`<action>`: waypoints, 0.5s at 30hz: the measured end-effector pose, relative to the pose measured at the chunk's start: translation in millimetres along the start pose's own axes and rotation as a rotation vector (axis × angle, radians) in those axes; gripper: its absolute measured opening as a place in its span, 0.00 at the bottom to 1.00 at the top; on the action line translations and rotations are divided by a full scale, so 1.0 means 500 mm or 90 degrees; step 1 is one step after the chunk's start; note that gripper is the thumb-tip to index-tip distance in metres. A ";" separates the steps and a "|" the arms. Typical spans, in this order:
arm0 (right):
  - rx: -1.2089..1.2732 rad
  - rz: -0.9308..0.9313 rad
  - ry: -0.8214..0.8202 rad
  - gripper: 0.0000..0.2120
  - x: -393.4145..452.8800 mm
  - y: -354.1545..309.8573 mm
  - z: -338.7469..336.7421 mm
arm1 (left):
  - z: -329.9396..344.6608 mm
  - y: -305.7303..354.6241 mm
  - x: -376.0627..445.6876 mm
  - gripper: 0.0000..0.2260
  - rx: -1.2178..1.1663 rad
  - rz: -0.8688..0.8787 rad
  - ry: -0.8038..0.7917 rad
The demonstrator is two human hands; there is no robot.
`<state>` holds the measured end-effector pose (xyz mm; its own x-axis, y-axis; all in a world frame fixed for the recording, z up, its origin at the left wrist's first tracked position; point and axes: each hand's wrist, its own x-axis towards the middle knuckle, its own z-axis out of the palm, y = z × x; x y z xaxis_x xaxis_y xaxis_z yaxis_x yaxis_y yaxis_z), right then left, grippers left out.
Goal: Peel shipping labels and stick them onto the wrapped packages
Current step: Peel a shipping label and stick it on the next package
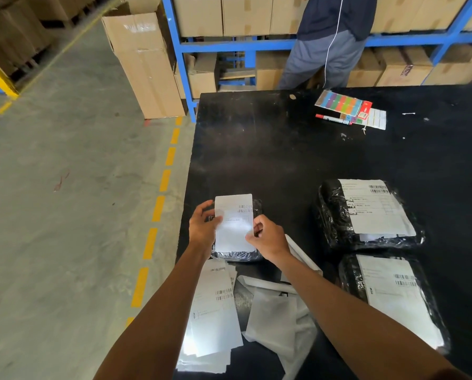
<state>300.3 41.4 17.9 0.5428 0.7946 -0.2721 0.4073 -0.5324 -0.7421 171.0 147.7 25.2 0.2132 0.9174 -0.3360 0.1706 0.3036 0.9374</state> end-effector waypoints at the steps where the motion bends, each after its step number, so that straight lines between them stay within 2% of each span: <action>1: 0.006 -0.005 -0.001 0.10 0.000 0.000 0.001 | 0.002 -0.002 0.001 0.18 0.006 0.002 0.004; 5: 0.042 -0.003 0.011 0.18 0.012 -0.002 0.001 | 0.007 -0.001 0.006 0.17 0.002 0.003 -0.008; 11: 0.109 0.042 0.084 0.16 0.041 -0.022 0.016 | 0.015 0.009 0.014 0.17 -0.010 0.005 -0.023; 15: 0.168 0.050 0.126 0.11 0.065 -0.031 0.023 | 0.004 0.010 0.022 0.17 -0.021 0.012 -0.032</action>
<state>303.4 79.0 13.7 0.7080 0.6679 -0.2294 0.1683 -0.4751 -0.8637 175.9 158.9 25.9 0.2639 0.9096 -0.3210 0.1337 0.2951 0.9461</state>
